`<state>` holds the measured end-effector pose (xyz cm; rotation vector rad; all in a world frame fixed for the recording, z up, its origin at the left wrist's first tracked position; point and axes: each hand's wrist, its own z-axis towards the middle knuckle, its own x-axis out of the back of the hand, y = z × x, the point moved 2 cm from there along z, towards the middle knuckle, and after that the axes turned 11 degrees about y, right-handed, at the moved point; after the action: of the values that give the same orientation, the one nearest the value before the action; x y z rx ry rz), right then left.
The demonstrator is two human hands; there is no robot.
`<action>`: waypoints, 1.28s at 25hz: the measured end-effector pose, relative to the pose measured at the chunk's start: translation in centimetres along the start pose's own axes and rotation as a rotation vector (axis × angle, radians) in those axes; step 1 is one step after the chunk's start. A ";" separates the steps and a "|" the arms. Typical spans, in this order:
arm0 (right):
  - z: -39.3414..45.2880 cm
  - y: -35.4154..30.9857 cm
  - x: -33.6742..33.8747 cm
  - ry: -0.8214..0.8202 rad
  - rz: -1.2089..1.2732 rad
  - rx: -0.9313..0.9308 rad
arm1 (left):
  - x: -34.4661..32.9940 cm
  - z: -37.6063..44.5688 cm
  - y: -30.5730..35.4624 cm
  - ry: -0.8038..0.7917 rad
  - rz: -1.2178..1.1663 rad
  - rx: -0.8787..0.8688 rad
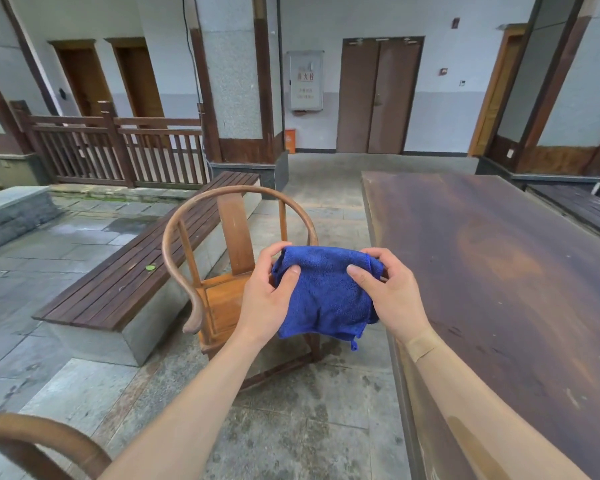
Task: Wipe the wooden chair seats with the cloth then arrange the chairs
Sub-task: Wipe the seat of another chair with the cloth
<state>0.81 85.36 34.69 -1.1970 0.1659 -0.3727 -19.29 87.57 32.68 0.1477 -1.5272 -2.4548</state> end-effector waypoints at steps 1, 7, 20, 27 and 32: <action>1.5 0.6 -1.1 -0.016 0.005 -0.005 | 0.0 1.4 -0.8 0.012 0.011 0.002; 12.4 4.8 -10.7 -0.099 0.019 -0.013 | 1.2 13.2 -7.4 0.090 0.106 0.017; 32.6 14.9 -29.2 -0.307 -0.014 0.005 | 2.4 33.5 -20.4 0.293 0.264 0.145; 44.6 24.6 -38.7 -0.423 -0.026 -0.011 | 0.1 43.4 -31.3 0.444 0.326 0.202; 47.4 33.7 -46.1 -0.553 -0.057 -0.103 | 0.9 46.1 -42.2 0.536 0.387 0.357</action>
<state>-20.24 154.34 17.34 -1.3661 -0.3321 -0.0725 -36.56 145.11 15.59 0.4797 -1.5451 -1.6557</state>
